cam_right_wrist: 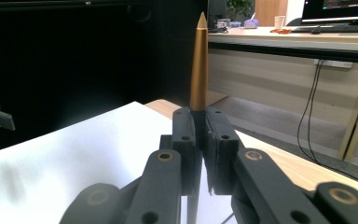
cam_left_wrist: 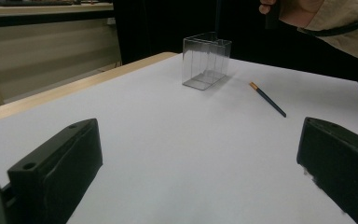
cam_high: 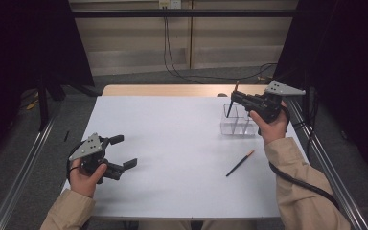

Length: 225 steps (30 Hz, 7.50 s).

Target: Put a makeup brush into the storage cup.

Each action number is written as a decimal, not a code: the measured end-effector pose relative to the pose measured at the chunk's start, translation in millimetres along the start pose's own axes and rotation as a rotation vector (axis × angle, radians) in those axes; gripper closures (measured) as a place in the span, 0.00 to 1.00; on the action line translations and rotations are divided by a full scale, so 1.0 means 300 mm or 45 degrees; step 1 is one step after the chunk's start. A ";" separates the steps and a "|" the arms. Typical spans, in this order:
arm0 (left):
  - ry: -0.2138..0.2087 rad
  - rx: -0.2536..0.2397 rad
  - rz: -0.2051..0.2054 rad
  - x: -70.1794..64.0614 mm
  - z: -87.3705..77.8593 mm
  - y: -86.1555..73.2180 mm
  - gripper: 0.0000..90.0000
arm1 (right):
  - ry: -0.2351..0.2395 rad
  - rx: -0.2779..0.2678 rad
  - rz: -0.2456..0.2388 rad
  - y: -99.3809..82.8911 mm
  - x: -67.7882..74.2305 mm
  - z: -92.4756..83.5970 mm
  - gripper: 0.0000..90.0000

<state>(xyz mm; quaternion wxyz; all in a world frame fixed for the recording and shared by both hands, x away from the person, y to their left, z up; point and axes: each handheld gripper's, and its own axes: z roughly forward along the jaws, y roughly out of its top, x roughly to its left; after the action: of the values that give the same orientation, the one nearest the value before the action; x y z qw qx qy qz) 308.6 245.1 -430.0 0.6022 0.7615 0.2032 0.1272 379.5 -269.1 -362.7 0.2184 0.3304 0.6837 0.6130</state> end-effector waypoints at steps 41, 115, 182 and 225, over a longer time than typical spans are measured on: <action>-0.002 -0.009 0.005 0.001 0.000 0.000 0.00 | -0.180 0.036 0.008 -0.013 -0.120 -0.045 0.93; -0.014 0.004 0.011 -0.001 0.007 -0.003 0.00 | -0.264 0.129 0.007 -0.118 -0.168 -0.119 0.92; -0.006 0.010 0.002 -0.001 -0.003 -0.016 0.00 | -0.268 0.175 0.067 -0.195 -0.056 -0.148 0.06; -0.011 0.011 0.002 0.003 0.005 -0.018 0.00 | -0.138 0.161 0.064 -0.265 0.097 -0.223 0.04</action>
<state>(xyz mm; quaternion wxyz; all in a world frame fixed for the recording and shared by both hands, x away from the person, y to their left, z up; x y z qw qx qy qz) 309.2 245.4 -435.8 0.5996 0.7648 0.2006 0.1234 297.8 -296.9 -427.4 0.2182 0.3934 0.6996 0.5551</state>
